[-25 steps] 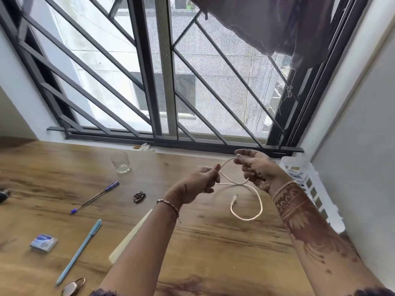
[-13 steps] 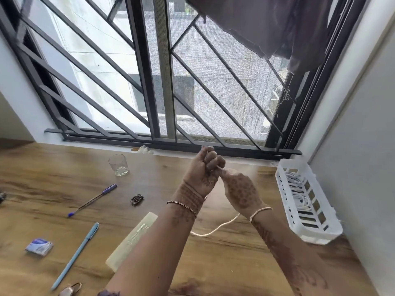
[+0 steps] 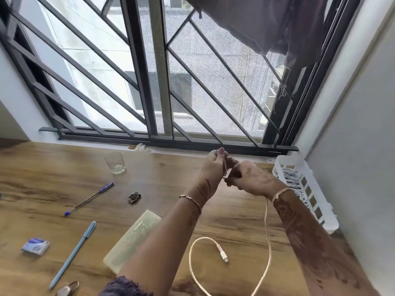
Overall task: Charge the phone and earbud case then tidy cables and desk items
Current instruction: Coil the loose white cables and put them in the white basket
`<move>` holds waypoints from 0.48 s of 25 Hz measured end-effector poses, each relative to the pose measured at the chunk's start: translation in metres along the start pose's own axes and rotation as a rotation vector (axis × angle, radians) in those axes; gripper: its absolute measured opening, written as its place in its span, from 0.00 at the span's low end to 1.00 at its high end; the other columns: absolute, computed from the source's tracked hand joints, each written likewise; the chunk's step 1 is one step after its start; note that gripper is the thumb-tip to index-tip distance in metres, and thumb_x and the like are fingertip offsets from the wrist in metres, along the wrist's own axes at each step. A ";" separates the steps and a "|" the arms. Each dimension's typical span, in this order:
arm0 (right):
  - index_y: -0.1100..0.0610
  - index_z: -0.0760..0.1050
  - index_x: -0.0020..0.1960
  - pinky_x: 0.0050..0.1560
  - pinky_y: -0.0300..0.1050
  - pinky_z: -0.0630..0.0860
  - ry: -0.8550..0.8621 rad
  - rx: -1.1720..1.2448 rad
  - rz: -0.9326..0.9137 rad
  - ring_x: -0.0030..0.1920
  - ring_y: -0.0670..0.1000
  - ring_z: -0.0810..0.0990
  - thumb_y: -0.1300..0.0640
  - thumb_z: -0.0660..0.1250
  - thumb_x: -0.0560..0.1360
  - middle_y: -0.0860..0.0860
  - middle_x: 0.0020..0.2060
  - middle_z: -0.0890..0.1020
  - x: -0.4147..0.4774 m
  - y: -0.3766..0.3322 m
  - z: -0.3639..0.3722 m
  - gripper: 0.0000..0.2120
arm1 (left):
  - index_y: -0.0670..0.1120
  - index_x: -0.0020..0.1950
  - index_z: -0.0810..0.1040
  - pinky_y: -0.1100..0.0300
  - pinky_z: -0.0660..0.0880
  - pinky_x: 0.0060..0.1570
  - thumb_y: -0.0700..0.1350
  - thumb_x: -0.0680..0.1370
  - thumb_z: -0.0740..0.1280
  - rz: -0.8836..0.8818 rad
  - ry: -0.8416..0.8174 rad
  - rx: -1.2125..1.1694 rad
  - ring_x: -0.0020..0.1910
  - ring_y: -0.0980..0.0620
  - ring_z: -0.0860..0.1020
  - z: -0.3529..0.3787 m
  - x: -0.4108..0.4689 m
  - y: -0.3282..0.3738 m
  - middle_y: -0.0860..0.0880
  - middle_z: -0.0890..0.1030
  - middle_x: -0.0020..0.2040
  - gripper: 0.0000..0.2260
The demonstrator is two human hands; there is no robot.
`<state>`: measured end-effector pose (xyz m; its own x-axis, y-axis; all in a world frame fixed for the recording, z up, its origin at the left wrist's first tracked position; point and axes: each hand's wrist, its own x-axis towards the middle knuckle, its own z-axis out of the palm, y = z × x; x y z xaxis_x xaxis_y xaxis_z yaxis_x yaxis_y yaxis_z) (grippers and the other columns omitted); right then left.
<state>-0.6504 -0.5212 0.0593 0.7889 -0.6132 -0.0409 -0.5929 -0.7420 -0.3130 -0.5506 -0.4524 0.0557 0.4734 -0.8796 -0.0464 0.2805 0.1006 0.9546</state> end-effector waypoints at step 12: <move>0.55 0.85 0.42 0.49 0.48 0.79 0.179 0.609 0.061 0.42 0.51 0.84 0.57 0.75 0.71 0.52 0.36 0.86 -0.009 0.000 -0.037 0.02 | 0.44 0.37 0.76 0.60 0.71 0.31 0.45 0.81 0.54 -0.040 -0.167 0.460 0.22 0.58 0.67 -0.038 -0.007 -0.028 0.53 0.69 0.23 0.17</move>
<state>-0.6636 -0.5256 0.0944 0.6864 -0.7242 0.0669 -0.3960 -0.4493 -0.8008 -0.5300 -0.4316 0.0177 0.3191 -0.9448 -0.0741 -0.1197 -0.1178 0.9858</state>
